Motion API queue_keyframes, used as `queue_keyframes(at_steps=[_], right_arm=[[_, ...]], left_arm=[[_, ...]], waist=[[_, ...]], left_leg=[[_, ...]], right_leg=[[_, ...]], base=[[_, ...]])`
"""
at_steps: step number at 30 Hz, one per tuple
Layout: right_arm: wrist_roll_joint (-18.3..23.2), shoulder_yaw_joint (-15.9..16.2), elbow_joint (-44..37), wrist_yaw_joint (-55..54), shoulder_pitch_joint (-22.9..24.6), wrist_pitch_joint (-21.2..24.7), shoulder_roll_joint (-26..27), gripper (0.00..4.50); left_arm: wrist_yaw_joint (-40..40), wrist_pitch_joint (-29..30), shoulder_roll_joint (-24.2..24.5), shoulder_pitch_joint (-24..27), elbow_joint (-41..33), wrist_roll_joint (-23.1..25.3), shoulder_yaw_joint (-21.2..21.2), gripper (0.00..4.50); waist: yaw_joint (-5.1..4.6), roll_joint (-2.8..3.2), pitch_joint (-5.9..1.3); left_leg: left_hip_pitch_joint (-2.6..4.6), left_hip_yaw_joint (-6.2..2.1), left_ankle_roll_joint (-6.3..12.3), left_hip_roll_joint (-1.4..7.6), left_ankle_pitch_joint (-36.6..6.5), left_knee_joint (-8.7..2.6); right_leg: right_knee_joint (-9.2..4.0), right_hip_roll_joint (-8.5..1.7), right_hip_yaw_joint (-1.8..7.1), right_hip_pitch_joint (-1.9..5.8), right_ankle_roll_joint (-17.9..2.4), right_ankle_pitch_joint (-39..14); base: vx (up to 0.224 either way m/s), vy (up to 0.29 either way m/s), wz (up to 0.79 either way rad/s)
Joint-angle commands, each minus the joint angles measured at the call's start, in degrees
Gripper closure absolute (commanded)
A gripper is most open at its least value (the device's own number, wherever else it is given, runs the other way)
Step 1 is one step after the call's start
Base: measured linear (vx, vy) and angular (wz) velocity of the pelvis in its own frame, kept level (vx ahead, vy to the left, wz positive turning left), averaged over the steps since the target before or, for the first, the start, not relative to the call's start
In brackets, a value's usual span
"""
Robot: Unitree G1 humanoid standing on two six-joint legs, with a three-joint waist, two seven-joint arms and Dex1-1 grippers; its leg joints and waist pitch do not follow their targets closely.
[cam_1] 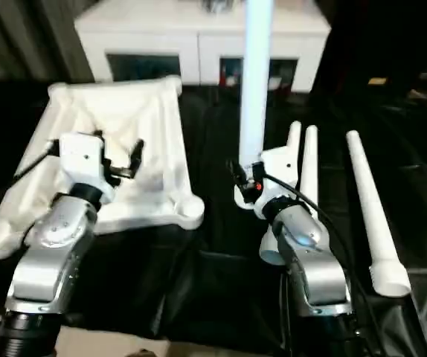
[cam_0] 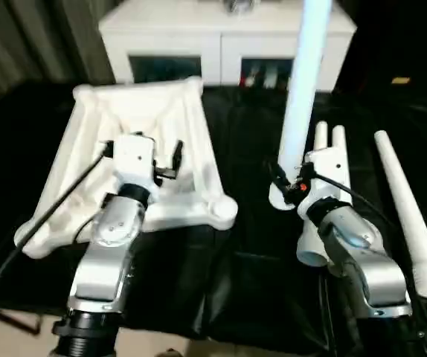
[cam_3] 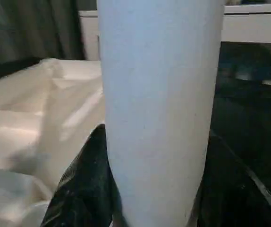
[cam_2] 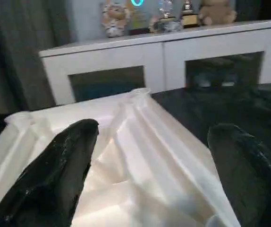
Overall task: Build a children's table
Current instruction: Move table base
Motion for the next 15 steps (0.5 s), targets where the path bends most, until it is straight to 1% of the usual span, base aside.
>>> queue_keyframes(at_steps=[1, 2, 3, 4, 5, 6, 7, 8, 9, 10, 11, 12, 13, 14, 15], right_arm=[[0.26, 0.43, -0.71, 0.89, -0.32, -0.18, -1.14, 2.65], [-0.83, 1.03, -0.69, 0.82, -0.27, -0.19, -1.69, 2.65], [-0.79, 1.01, -0.68, 0.84, -0.27, -0.14, -1.67, 2.65], [-0.43, 0.88, -0.67, 1.0, -0.21, 0.27, -1.49, 2.65], [-0.08, 0.72, -0.66, 1.12, -0.17, 0.62, -1.29, 2.65], [-0.25, 0.88, -0.59, 1.41, -0.2, 0.4, -1.32, 2.65], [-0.85, 0.82, -0.53, 0.75, -0.23, -0.52, -0.96, 2.65], [-1.1, 0.9, -0.46, 0.74, -0.34, -0.87, -0.95, 2.65], [-0.31, 0.28, -0.37, 0.63, -0.37, -0.6, -0.44, 2.65], [-0.3, 0.22, -0.33, 0.53, -0.4, -0.56, -0.42, 2.65], [-0.2, 0.01, -0.16, 0.17, -0.55, -0.34, -0.41, 2.65], [-0.17, -0.01, -0.05, 0.04, -0.63, -0.34, -0.49, 2.65], [-0.23, 0.04, 0.03, -0.11, -0.68, -0.52, -0.62, 2.65], [-0.18, 0.0, 0.05, -0.14, -0.68, -0.59, -0.65, 2.65], [-0.16, -0.09, 0.07, -0.16, -0.67, -0.72, -0.72, 2.65]], left_arm=[[-0.4, 0.16, 0.11, -0.06, -0.07, -0.29, 0.23, 0.3], [-0.26, 0.32, 0.15, -0.13, -0.17, -0.17, 0.2, 0.3], [-0.25, 0.33, 0.14, -0.13, -0.18, -0.19, 0.21, 0.3], [-0.21, 0.48, 0.06, -0.1, -0.23, -0.34, 0.29, 0.3], [-0.2, 0.58, -0.01, -0.08, -0.27, -0.5, 0.36, 0.3], [-0.19, 0.57, 0.19, -0.04, -0.27, -0.29, 0.19, 0.3], [-0.22, 0.39, 0.25, 0.14, -0.42, -0.33, 0.12, 0.3], [-0.11, 0.47, 0.27, 0.15, -0.42, -0.32, 0.13, 0.3], [-0.18, 0.42, 0.32, 0.16, -0.42, -0.38, 0.16, 0.3], [-0.23, 0.42, 0.32, 0.14, -0.41, -0.4, 0.17, 0.3], [-0.41, 0.37, 0.38, 0.06, -0.34, -0.39, 0.24, 0.3], [-0.49, 0.31, 0.42, 0.0, -0.27, -0.39, 0.32, 0.3], [-0.45, 0.35, 0.44, -0.07, -0.17, -0.52, 0.38, 0.3], [-0.44, 0.34, 0.47, -0.1, -0.13, -0.54, 0.38, 0.3], [-0.46, 0.25, 0.57, -0.18, 0.01, -0.65, 0.36, 0.3]], waist=[[0.8, -0.69, -3.02], [1.54, -0.43, -2.68], [1.57, -0.24, -2.52], [1.0, 0.33, -2.49], [1.51, 1.05, -2.68], [-0.18, 1.52, -2.67], [-0.98, 2.14, -2.53], [-1.46, 2.26, -2.06], [-1.68, 2.03, -1.94], [-1.41, 1.2, -1.9], [-1.26, 1.04, -1.43], [0.19, 0.5, -1.73], [0.48, 0.57, -1.87], [0.7, 0.66, -1.94], [0.54, 1.04, -2.36]], left_leg=[[-0.25, -1.38, 8.06, 5.59, 0.77, -1.98], [0.39, -0.37, 4.25, 5.13, -2.12, -2.54], [0.6, -0.37, 3.05, 5.69, -3.05, -3.07], [-1.71, -2.36, 6.75, 5.24, -2.77, -5.1], [-1.28, -3.64, 8.33, 5.27, -5.2, -5.78], [-0.6, -5.56, 11.35, 5.49, -8.67, -6.59], [0.13, -7.55, 13.27, 5.07, -10.3, -7.48], [0.38, -9.14, 12.39, 3.83, -14.2, -8.56], [0.09, -9.9, 11.08, 3.02, -15.9, -8.83], [2.88, -7.28, 6.14, 6.88, -20.18, -5.85], [1.34, -6.24, 3.38, 6.31, -21.42, -5.95], [-0.26, -3.22, 0.73, 5.63, -14.21, -5.32], [-0.49, -2.53, 0.96, 5.72, -11.43, -5.25], [-0.26, -2.12, 1.13, 6.05, -10.23, -5.33], [0.05, -1.82, 1.5, 7.05, -9.54, -5.79]], right_leg=[[-6.08, -12.59, 6.6, 3.79, 1.09, 20.71], [-7.27, -10.67, 5.43, 3.8, -0.3, 14.01], [-7.25, -9.96, 5.13, 3.87, -1.35, 10.58], [-6.34, -10.11, 1.38, 5.75, -5.4, 7.36], [-6.36, -9.74, -0.04, 5.48, -6.83, 4.5], [-5.67, -8.87, -1.18, 5.02, -10.11, 1.32], [-4.71, -7.67, -1.82, 4.44, -11.58, -0.06], [-4.36, -7.09, -1.8, 4.19, -12.22, -3.12], [-4.42, -7.31, -1.42, 4.39, -12.37, -4.21], [-6.69, -10.36, 2.04, 2.37, -11.55, -2.21], [-7.61, -12.02, 2.91, 3.29, -11.83, -2.08], [-8.85, -13.65, 3.36, 5.15, -9.87, -2.34], [-8.88, -13.37, 3.02, 5.28, -8.96, -2.28], [-8.84, -12.78, 2.75, 4.83, -8.2, -2.57], [-8.12, -11.92, 2.34, 4.54, -7.7, -0.16]], base=[[0.0, 0.0, 0.0], [0.0, 0.0, 0.0], [-0.054, 0.044, 0.04], [-0.061, 0.053, 0.19], [-0.061, 0.053, 0.19], [-0.033, 0.055, 0.42], [-0.024, 0.049, 0.46], [-0.024, 0.049, 0.46], [-0.042, 0.039, 0.48], [-0.014, 0.003, 0.33], [-0.014, 0.003, 0.33], [0.0, 0.0, 0.0], [0.0, 0.0, 0.0], [0.0, 0.0, 0.0], [0.0, 0.0, 0.0]])
